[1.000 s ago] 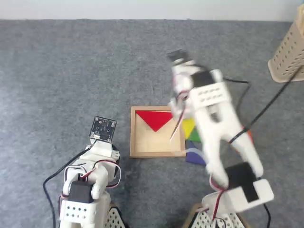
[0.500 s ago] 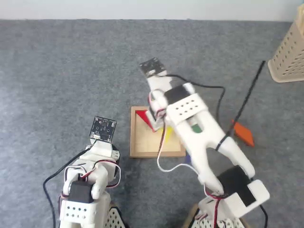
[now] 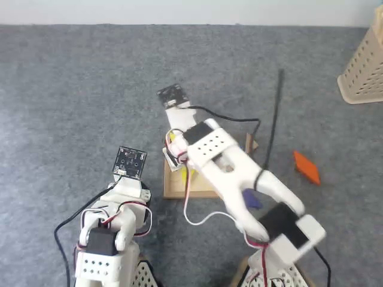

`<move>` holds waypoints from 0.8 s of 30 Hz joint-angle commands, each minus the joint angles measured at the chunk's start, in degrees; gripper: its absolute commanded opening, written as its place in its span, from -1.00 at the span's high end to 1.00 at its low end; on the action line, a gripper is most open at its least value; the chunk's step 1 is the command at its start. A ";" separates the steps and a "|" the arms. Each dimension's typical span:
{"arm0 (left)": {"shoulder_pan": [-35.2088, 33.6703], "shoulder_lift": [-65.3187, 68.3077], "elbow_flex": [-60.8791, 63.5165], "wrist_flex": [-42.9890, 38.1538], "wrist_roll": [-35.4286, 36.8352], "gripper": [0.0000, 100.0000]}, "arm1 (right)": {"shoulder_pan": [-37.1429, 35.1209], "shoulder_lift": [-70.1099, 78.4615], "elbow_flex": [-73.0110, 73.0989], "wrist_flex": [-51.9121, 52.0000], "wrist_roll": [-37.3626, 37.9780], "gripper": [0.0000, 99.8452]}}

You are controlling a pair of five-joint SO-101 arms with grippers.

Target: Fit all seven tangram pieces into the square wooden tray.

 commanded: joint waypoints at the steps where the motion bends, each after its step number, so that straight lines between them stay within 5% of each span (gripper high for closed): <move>1: -0.09 -1.23 -1.10 0.35 0.35 0.98 | -1.01 1.71 -6.77 3.21 -1.05 0.64; 24: -0.09 -1.23 -1.10 0.35 0.35 0.98 | -2.15 3.38 -7.38 0.84 -0.97 0.51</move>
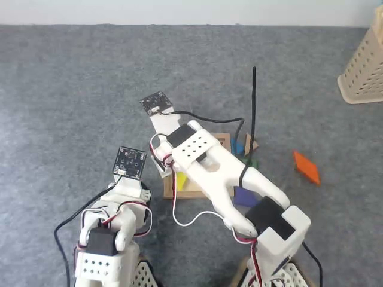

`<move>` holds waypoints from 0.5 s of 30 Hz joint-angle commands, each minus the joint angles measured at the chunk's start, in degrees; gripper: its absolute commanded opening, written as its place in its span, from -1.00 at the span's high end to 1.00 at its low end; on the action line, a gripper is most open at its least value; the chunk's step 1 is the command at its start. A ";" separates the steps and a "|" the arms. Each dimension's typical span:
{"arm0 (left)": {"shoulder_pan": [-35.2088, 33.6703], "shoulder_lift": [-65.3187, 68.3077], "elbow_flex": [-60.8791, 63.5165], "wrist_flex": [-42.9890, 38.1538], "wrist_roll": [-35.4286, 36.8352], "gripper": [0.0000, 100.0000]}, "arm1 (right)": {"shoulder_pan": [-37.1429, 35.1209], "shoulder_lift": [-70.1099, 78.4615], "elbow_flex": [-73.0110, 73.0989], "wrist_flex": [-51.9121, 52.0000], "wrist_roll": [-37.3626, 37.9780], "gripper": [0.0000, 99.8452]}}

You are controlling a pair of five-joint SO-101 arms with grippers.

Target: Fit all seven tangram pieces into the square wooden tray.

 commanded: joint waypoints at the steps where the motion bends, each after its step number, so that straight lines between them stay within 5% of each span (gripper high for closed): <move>1: -0.09 -1.23 -1.10 0.35 0.35 0.98 | 2.33 -0.75 -3.16 -1.19 -0.97 0.51; 15: -0.09 -1.23 -1.10 0.35 0.35 0.98 | 3.21 -0.40 -3.08 -3.74 -0.79 0.51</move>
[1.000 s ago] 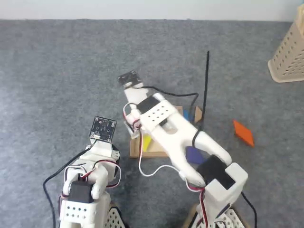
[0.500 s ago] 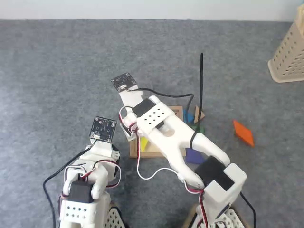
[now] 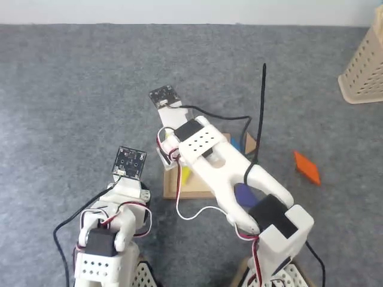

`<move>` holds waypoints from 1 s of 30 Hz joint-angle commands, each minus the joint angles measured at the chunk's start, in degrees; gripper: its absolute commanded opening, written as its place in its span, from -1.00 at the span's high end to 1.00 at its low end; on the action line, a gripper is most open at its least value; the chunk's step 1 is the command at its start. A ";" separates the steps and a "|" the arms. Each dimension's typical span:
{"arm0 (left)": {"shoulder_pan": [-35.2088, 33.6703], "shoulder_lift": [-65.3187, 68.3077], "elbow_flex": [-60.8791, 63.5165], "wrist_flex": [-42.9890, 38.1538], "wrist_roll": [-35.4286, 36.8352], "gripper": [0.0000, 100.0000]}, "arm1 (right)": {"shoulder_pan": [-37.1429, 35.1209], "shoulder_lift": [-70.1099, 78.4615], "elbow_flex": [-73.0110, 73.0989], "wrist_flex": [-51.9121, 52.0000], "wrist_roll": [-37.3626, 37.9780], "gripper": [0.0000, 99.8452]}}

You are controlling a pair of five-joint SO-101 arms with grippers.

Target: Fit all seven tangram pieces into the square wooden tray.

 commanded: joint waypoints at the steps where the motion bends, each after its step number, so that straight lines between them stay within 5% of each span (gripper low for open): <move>1: -0.09 -1.23 -1.10 0.35 0.35 0.98 | 0.40 0.04 -3.08 -1.36 -0.70 0.51; 7: -0.09 -1.23 -1.10 0.35 0.35 0.98 | 0.31 1.98 -3.25 -1.36 -0.70 0.34; 17: -0.09 -1.23 -1.10 0.35 0.35 0.98 | 1.36 -2.95 -3.25 1.63 -0.62 0.36; 24: -0.09 -1.23 -1.10 0.35 0.35 0.98 | 7.69 -18.95 5.98 0.04 3.25 0.63; 30: -0.09 -1.23 -1.10 0.35 0.35 0.98 | 12.62 -20.44 23.65 -19.65 11.78 1.00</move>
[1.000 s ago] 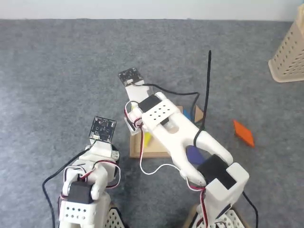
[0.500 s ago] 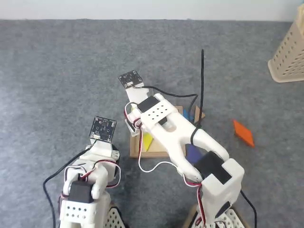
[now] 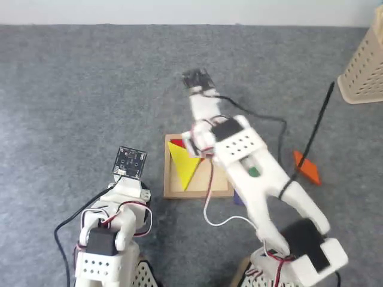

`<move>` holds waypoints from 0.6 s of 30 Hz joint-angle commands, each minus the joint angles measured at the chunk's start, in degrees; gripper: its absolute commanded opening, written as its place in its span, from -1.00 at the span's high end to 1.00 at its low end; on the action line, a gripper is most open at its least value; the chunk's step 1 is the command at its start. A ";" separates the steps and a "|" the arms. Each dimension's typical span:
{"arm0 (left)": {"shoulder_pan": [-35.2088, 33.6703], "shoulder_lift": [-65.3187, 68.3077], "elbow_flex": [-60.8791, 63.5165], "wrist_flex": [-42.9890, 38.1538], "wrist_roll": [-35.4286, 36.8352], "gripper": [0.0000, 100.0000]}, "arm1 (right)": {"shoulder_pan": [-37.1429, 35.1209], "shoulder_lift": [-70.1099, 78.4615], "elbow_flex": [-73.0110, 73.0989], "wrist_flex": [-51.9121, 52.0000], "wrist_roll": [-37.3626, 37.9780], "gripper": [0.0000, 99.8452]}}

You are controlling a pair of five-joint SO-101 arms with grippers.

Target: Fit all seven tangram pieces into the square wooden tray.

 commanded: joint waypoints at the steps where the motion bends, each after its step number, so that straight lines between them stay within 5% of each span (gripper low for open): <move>1: -0.09 -1.23 -1.10 0.35 0.35 0.98 | 1.27 -1.63 6.07 -12.26 6.07 0.98; 18: -0.09 -1.23 -1.10 0.35 0.35 0.98 | -1.45 3.38 5.45 -15.87 4.66 0.96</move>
